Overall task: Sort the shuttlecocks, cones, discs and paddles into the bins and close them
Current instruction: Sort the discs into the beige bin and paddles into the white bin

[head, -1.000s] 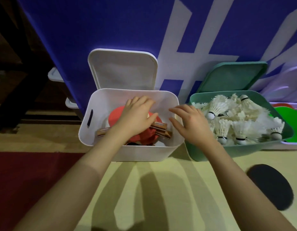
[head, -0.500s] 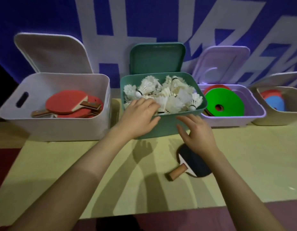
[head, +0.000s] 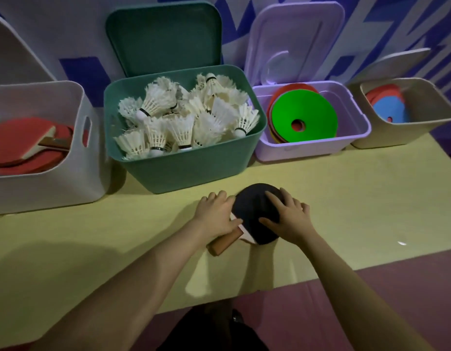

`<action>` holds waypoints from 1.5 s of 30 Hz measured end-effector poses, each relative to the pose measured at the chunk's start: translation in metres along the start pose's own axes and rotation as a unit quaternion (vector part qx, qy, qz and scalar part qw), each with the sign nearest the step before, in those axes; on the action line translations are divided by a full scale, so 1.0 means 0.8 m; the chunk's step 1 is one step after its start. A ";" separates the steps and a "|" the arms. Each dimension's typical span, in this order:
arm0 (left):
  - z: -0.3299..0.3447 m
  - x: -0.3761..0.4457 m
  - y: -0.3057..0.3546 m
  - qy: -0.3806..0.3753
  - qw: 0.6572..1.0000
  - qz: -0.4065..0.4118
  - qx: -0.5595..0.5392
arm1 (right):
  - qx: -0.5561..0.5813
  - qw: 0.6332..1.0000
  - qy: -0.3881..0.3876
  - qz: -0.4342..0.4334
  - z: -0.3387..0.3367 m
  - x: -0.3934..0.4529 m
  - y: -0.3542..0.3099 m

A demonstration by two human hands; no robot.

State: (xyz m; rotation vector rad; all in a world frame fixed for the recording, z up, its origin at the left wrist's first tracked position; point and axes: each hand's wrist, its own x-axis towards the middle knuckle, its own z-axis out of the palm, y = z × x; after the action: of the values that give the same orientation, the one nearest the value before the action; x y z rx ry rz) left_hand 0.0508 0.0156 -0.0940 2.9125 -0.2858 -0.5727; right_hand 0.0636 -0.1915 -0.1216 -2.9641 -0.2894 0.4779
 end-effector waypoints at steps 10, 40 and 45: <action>0.063 0.024 0.048 -0.068 0.997 -0.026 -0.006 | 0.098 0.995 0.006 0.005 0.035 0.005 0.015; -0.177 -0.164 -0.113 0.265 0.964 0.032 -0.015 | 0.177 0.890 0.352 -0.231 -0.142 -0.026 -0.209; -0.206 -0.189 -0.227 0.290 0.957 0.017 0.000 | 0.153 0.891 0.308 -0.296 -0.152 0.010 -0.312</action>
State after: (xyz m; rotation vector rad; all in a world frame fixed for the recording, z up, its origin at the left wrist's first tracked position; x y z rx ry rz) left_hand 0.0060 0.2442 0.0760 2.9018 -0.2502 0.2962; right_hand 0.0685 0.0420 0.0289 -2.3688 -0.8895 -0.4432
